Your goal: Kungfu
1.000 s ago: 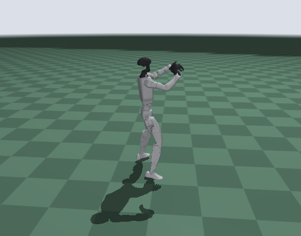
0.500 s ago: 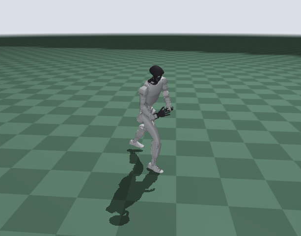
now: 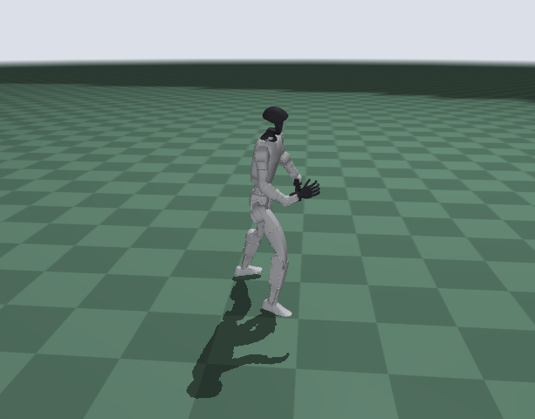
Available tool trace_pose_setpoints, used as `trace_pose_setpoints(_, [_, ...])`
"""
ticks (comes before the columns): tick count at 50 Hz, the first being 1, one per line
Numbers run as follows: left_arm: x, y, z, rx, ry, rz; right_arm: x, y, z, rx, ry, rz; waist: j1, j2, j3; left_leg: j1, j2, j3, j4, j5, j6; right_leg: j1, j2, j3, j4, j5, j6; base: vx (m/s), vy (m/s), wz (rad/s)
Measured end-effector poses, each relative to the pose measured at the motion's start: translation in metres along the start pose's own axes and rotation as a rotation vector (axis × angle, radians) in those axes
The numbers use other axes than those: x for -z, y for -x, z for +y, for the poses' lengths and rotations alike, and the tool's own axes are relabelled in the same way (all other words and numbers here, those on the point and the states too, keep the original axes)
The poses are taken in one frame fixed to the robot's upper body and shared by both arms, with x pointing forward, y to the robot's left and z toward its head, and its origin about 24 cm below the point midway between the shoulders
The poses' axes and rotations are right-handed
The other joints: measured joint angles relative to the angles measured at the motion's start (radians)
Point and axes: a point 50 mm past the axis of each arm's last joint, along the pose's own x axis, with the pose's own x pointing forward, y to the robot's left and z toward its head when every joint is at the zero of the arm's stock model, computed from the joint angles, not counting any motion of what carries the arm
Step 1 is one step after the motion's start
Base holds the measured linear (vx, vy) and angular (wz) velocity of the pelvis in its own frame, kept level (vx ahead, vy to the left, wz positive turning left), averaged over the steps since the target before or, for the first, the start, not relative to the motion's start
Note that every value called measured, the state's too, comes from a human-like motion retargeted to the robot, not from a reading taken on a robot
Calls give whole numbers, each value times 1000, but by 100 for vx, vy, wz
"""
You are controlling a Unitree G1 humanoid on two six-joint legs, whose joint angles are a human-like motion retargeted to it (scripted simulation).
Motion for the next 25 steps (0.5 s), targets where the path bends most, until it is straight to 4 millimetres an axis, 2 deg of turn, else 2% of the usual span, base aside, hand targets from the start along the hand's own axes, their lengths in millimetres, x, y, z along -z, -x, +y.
trace_pose_setpoints(3, [10, 4, -10, 57, 204, -133, 5, 27, -38, 186, -115, 88, 29, -41, -15, -8, -7, -12, 13, -28, 18, 96, -51, -57, -60, 25, 24, 70, 43, 108])
trace_pose_setpoints(5, [13, 8, -14, 100, 342, -237, 10, 55, -60, 273, -173, 166, 54, -72, -22, -17, -23, -52, 30, -52, 42, 170, -83, -92, -118, 57, 49, 73, 45, 107])
trace_pose_setpoints(7, [12, 12, -15, 139, 478, -359, 15, 92, -76, 354, -229, 271, 83, -104, -19, -32, -50, -113, 60, -74, 70, 253, -116, -119, -194, 124, 94, 76, 58, 111])
trace_pose_setpoints(10, [4, 18, -11, 178, 688, -555, 17, 152, -91, 469, -306, 427, 138, -150, -13, -75, -94, -184, 125, -109, 120, 364, -160, -179, -333, 305, 185, 65, 51, 81])
trace_pose_setpoints(12, [-2, 23, -4, 180, 824, -695, 18, 189, -92, 562, -377, 526, 184, -155, -7, -144, -61, -215, 193, -123, 109, 384, -110, -212, -419, 450, 185, 53, 49, 43])
trace_pose_setpoints(13, [-6, 25, -1, 190, 886, -773, 17, 208, -91, 617, -422, 573, 198, -155, 0, -175, -59, -238, 234, -138, 112, 398, -104, -233, -439, 491, 185, 55, 59, 76])
trace_pose_setpoints(15, [-12, 30, 1, 223, 1004, -919, 14, 243, -83, 724, -528, 637, 203, -149, -2, -223, -96, -291, 295, -168, 149, 452, -118, -277, -475, 504, 185, 62, 71, 125])
trace_pose_setpoints(16, [-13, 30, -4, 247, 1070, -968, 13, 258, -75, 774, -590, 666, 192, -154, -14, -231, -140, -319, 304, -175, 178, 488, -125, -241, -485, 469, 185, 72, 85, 157])
trace_pose_setpoints(18, [-14, 29, -19, 305, 1205, -1062, 12, 285, -55, 870, -731, 710, 177, -172, -33, -220, -226, -359, 277, -159, 234, 521, -129, -112, -428, 323, 156, 68, 75, 138])
trace_pose_setpoints(19, [-15, 28, -29, 329, 1272, -1100, 13, 294, -41, 915, -814, 721, 182, -174, -45, -212, -241, -371, 247, -138, 247, 510, -92, -40, -376, 227, 125, 58, 62, 83])
trace_pose_setpoints(20, [-17, 27, -39, 348, 1340, -1134, 14, 301, -26, 959, -900, 724, 193, -173, -59, -207, -241, -382, 213, -114, 253, 490, -35, 28, -322, 130, 90, 50, 52, 45])
trace_pose_setpoints(22, [-20, 25, -57, 361, 1488, -1204, 17, 307, 5, 1027, -1074, 711, 214, -175, -85, -208, -246, -391, 163, -76, 259, 470, 65, 53, -262, 11, 40, 36, 34, 35])
trace_pose_setpoints(25, [-26, 24, -82, 361, 1696, -1288, 19, 303, 48, 1098, -1313, 641, 198, -168, -102, -204, -262, -439, 109, -35, 269, 467, 204, 19, -221, -138, -7, 28, 24, 66])
